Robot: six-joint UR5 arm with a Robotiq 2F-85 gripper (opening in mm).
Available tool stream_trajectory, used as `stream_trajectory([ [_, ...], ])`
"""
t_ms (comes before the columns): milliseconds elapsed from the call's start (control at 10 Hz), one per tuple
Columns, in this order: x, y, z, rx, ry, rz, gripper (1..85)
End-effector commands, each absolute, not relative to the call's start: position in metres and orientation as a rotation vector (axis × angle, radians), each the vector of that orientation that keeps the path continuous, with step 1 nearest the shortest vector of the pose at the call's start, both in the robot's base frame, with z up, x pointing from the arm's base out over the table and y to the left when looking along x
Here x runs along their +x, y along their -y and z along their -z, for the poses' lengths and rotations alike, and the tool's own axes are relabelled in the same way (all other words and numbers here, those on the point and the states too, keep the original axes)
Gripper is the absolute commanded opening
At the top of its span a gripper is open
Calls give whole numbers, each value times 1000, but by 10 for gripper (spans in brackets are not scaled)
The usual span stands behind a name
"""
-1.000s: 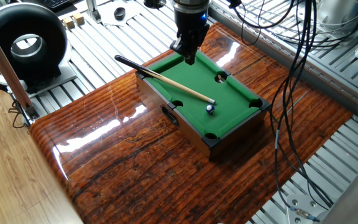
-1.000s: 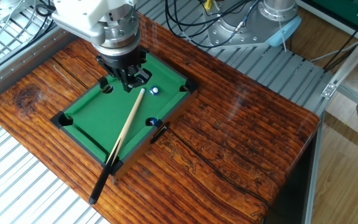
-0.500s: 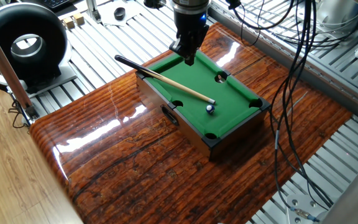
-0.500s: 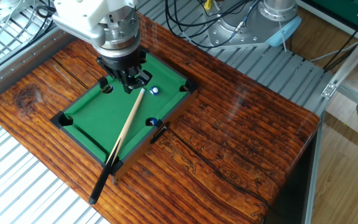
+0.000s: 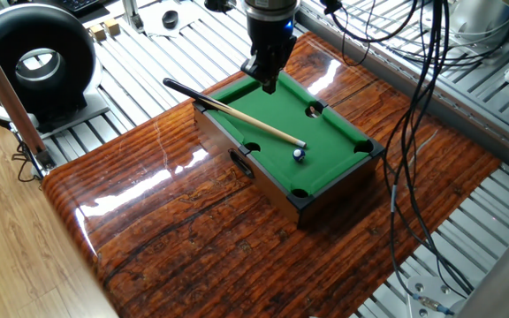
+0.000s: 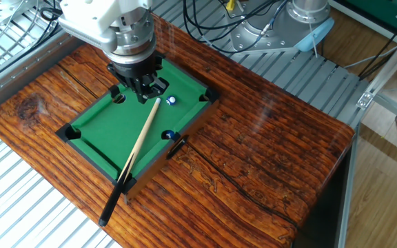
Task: Hit the pool ball
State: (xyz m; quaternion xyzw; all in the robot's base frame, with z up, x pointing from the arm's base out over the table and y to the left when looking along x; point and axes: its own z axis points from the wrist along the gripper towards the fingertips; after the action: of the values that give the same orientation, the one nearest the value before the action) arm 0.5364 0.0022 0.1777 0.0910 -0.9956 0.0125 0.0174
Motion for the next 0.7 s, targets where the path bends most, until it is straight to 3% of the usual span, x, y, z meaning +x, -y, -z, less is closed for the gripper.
stream_trajectory([
  [0, 536, -8, -179, 346, 3089, 0, 10],
  [600, 529, 4, -179, 330, 3055, -66, 10],
])
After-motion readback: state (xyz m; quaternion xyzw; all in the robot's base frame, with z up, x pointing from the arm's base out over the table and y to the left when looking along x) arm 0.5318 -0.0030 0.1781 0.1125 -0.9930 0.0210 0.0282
